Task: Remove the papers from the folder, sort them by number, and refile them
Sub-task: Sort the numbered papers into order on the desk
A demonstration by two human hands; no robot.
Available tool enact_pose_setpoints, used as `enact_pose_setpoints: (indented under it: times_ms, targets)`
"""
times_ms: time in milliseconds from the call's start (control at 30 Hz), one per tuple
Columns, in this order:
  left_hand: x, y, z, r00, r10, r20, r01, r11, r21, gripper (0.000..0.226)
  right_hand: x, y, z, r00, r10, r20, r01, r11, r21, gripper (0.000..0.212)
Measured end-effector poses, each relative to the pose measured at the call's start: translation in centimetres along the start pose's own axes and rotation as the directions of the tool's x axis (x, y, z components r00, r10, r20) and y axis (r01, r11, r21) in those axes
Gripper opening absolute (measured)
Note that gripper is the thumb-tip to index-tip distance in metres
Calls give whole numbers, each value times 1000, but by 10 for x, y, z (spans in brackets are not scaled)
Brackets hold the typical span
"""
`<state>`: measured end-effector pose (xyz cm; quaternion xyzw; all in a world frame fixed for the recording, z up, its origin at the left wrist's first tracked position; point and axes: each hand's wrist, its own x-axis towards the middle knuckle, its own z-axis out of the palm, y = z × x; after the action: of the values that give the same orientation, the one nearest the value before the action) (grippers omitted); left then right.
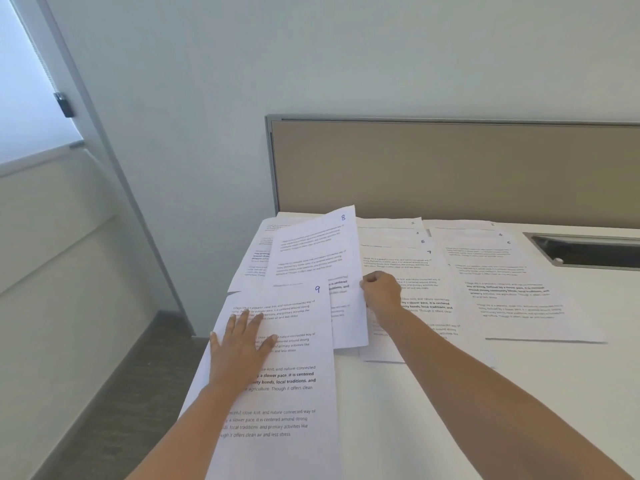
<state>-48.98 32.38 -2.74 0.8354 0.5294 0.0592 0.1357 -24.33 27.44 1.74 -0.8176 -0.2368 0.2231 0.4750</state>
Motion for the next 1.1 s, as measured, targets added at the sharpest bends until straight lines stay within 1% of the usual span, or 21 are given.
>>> enact_pose_setpoints:
  times_ms: [133,300,467,533,567,600,667,733,767,833,867,900,1000,1067,1100]
  targets:
    - [0,4,-3,999,-13,37,12,1000,13,59,5,9,-35,993,-2,-115,2,1000,2,20]
    - [0,11,-8,997,-39,72,36,998,43,58,13,26,-83,966,41,-257,-27,998,59,20]
    - [3,33,-12,992,-89,87,81,993,92,57,17,45,-137,931,81,-357,-36,991,131,21]
    - [4,50,-11,994,-87,64,83,995,58,55,17,54,-160,918,93,-386,-39,989,144,21]
    - [4,62,-10,996,-73,43,73,997,0,54,18,60,-173,911,104,-398,-49,988,147,22]
    - [3,77,-7,998,-66,17,67,993,-99,51,20,66,-185,905,119,-409,-60,986,155,22]
    - [1,112,-3,998,-67,-18,57,943,-328,43,22,78,-209,899,142,-414,-76,982,172,23]
    - [-1,152,3,998,-55,4,50,863,-502,36,24,90,-234,907,166,-387,-91,975,204,25]
    - [-1,173,5,998,-53,46,70,799,-597,33,26,96,-245,914,178,-365,-101,970,222,25]
    - [-5,213,9,984,-28,178,158,606,-780,27,31,110,-266,926,201,-320,-128,963,235,25]
    - [-8,231,11,971,-2,238,205,517,-831,25,33,117,-276,931,215,-294,-146,960,240,24]
    - [-11,248,13,956,30,291,244,466,-850,25,36,124,-286,936,228,-269,-162,956,245,23]
    - [-19,289,23,915,107,390,309,435,-845,26,44,144,-312,947,246,-209,-190,948,254,15]
    - [-22,307,33,914,124,386,302,429,-852,30,50,153,-326,949,244,-198,-192,949,251,8]
    - [-22,313,38,931,110,348,263,458,-849,32,53,158,-333,949,242,-201,-192,952,240,7]
